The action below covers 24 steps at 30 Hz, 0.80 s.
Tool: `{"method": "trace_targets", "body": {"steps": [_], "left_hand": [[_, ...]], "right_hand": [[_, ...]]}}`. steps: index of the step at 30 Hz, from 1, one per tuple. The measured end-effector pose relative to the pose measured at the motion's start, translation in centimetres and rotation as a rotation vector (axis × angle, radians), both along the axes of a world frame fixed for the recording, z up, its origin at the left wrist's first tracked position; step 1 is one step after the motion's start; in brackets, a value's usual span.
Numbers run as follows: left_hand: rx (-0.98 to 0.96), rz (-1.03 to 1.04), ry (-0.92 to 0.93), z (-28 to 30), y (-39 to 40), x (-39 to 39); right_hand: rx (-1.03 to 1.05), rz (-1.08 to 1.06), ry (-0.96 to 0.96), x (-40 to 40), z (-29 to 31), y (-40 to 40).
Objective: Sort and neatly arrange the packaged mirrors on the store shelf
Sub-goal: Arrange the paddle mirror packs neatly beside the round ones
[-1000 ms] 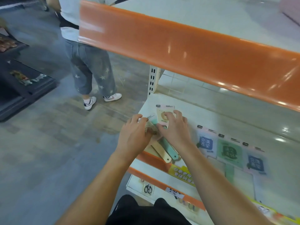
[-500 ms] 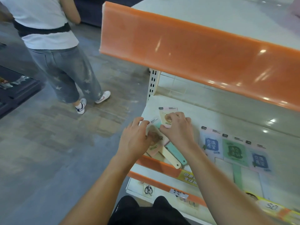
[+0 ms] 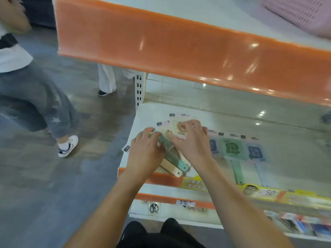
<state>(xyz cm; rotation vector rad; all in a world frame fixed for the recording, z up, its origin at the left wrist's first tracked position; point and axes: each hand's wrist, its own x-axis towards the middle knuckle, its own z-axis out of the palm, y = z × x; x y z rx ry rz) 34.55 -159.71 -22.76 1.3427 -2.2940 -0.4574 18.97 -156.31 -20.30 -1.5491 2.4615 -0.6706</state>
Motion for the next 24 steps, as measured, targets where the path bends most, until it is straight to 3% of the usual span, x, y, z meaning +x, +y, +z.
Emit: {"method": "trace_targets", "body": {"steps": [24], "left_hand": [[0.079, -0.291, -0.197, 1.2, 8.6, -20.9]], "right_hand": [[0.011, -0.306, -0.082, -19.4, -0.2, 12.8]]}}
